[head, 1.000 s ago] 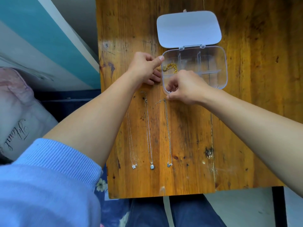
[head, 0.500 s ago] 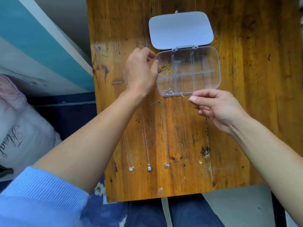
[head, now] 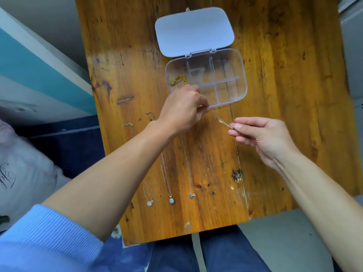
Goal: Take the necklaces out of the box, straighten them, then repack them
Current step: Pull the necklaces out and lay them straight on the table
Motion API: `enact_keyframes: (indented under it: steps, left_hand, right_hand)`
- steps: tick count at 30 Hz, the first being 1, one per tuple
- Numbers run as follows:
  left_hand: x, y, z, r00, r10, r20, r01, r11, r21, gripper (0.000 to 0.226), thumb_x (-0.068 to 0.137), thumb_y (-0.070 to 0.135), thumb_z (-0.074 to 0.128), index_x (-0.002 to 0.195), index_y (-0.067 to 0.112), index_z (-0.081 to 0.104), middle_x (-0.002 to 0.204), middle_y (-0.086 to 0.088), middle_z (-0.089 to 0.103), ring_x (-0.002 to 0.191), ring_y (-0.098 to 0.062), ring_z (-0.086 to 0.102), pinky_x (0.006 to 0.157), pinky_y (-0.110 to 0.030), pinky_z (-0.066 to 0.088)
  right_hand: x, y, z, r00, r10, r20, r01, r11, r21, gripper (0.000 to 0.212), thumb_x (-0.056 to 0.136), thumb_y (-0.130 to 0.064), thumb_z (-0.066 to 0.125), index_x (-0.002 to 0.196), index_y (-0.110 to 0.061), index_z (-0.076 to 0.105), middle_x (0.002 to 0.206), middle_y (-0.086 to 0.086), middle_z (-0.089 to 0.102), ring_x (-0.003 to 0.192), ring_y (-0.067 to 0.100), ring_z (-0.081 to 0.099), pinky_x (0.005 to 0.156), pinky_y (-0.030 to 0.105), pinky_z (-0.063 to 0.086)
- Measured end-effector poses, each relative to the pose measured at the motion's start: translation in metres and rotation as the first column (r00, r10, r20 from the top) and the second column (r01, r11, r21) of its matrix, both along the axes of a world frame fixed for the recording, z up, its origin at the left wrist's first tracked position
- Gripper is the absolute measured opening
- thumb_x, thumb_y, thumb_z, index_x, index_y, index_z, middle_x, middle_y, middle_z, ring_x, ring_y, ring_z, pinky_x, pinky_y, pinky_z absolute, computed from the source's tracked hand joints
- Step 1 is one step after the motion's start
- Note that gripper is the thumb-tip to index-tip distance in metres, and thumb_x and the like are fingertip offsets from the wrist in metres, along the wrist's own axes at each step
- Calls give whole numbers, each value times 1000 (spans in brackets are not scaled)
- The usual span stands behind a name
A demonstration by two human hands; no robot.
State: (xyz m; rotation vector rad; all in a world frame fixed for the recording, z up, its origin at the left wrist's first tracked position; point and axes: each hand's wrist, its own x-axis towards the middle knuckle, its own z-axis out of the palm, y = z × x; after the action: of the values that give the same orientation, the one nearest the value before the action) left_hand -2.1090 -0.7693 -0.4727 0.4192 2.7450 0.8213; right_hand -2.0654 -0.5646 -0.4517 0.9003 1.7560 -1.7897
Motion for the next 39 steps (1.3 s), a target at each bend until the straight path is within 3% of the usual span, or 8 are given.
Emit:
enact_keyframes:
  steps: [4,7,12,16,20,24,27,39]
  left_hand:
    - [1,-5,8,999,34,38,-37,996,76,20,90,31,63,94,15,73,99,-5,62,98,-23,53,78,-37,43]
    - [0,-10,27,976,72,205,-120,966,231,24,91,31,61,85,9,68,90,-8,65,81,-16,55,71,-31,40]
    - [2,-29,63,822,-29,568,-355,755,552,29,100,22,48,81,2,56,72,-6,70,88,-28,69,91,-34,48]
    - [9,-48,68,730,-74,679,-501,617,606,25,100,19,43,82,3,52,53,1,44,58,-24,51,73,-40,50]
    - [19,-50,57,686,40,727,-566,658,497,19,98,13,49,88,3,60,57,-3,48,52,-17,47,51,-24,47]
    - [32,-35,30,834,283,473,-427,874,231,13,92,14,61,85,6,69,70,-6,66,59,-17,59,60,-28,50]
    - [35,-27,17,955,238,175,-254,964,75,10,86,10,66,91,8,75,87,-9,74,82,-23,67,78,-32,54]
    - [35,6,-24,991,-129,-47,122,984,-131,12,83,-4,52,85,1,62,85,-17,63,72,-38,60,61,-48,50]
  right_hand:
    - [1,9,0,994,-85,-67,90,993,76,13,79,1,73,86,-9,73,78,8,77,71,17,74,56,18,55]
    - [-1,16,2,984,-157,-84,160,987,34,12,80,2,71,86,-8,74,76,7,76,66,14,70,57,18,54]
    - [9,21,4,984,-89,-157,97,994,47,15,77,5,73,78,-10,76,72,5,75,68,15,70,61,18,54]
    - [31,23,-9,977,118,-176,-62,954,294,16,80,-2,74,83,-18,76,66,1,74,62,9,68,56,16,53]
    - [61,20,-30,934,353,-44,-296,840,454,9,83,-10,73,89,-17,75,69,-2,72,62,13,68,58,24,55]
    - [92,13,-38,856,508,97,-489,735,471,13,82,-16,74,76,-28,72,65,-5,71,64,14,67,61,28,53]
    - [116,7,-37,794,584,167,-588,670,454,12,80,-20,77,72,-28,71,66,-8,70,64,10,65,61,24,52]
    - [147,-17,-37,724,656,214,-637,516,572,14,81,-37,73,70,-29,68,60,-16,64,61,2,61,57,26,51]
